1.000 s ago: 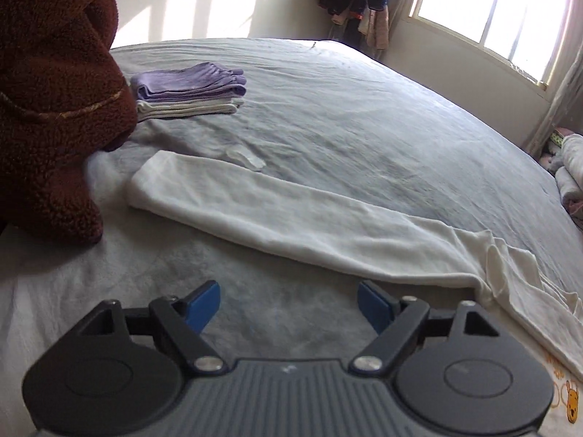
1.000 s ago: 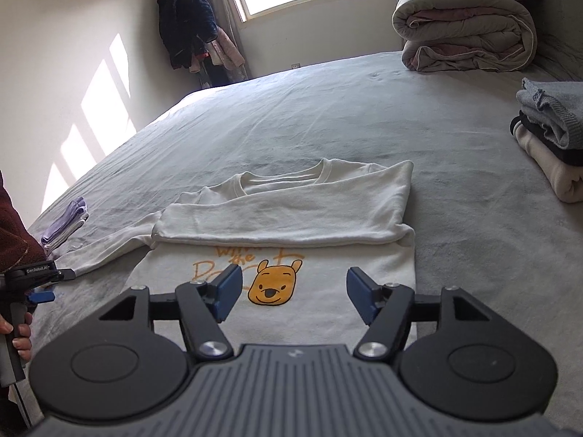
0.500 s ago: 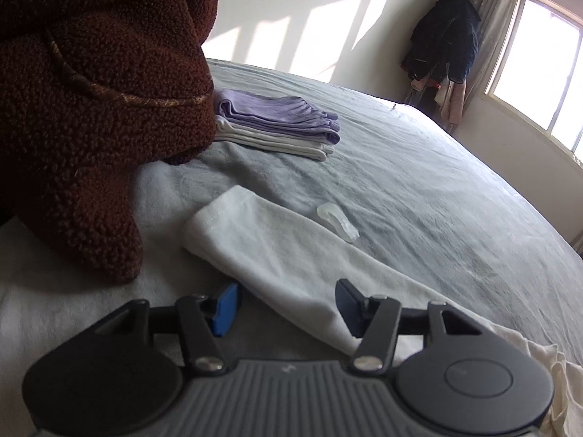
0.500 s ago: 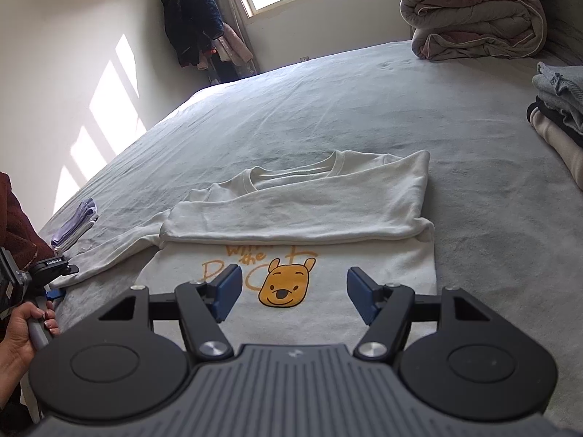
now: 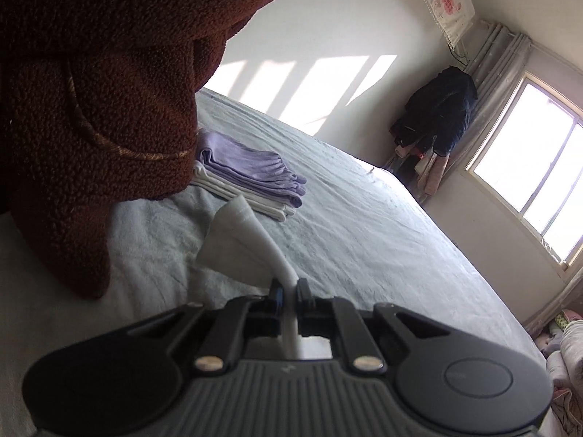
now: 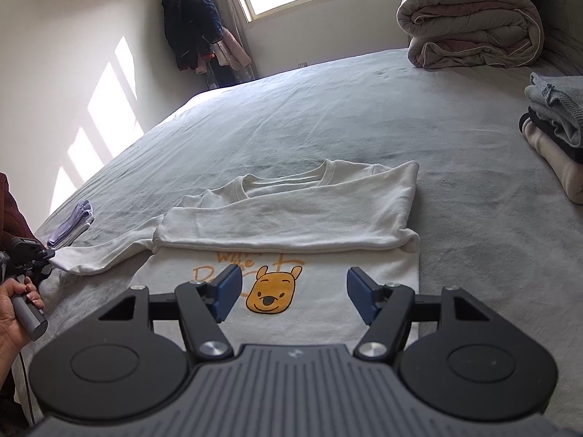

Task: Fold clothes
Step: 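Lift the sleeve with the left gripper and carry it across the body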

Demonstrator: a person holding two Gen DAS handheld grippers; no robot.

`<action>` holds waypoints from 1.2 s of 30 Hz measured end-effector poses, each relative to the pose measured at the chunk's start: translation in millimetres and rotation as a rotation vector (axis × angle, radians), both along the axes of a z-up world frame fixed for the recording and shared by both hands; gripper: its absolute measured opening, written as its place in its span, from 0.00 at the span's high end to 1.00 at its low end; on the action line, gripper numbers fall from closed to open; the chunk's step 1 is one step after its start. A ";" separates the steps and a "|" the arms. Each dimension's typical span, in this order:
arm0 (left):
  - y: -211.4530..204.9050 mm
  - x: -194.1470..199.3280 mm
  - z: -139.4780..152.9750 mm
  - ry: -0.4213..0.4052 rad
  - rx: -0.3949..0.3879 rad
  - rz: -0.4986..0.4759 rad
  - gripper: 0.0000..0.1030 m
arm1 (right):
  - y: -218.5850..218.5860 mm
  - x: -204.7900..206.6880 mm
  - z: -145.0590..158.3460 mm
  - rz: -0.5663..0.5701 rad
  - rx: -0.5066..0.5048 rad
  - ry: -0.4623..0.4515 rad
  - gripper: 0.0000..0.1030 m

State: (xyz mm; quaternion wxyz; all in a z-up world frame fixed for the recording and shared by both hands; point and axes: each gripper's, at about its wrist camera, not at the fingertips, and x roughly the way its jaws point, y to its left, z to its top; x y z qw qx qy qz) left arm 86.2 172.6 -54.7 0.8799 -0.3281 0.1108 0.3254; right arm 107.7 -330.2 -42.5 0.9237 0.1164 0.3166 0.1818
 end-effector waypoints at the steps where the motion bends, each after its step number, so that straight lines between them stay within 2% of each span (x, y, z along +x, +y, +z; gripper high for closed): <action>1: -3.6 0.7 4.6 -0.005 0.014 -0.009 0.94 | -0.5 -0.2 0.7 0.001 0.006 -0.001 0.34; 3: -11.5 3.9 14.8 -0.012 0.038 -0.033 0.94 | -1.4 -0.5 1.7 0.002 0.019 -0.001 0.34; 23: -89.5 56.2 87.4 -0.119 0.076 -0.221 0.94 | -14.3 1.1 9.2 -0.020 0.081 -0.010 0.34; 36: -155.0 80.7 111.6 -0.158 0.069 -0.441 0.95 | -29.8 1.1 13.8 -0.059 0.131 -0.013 0.34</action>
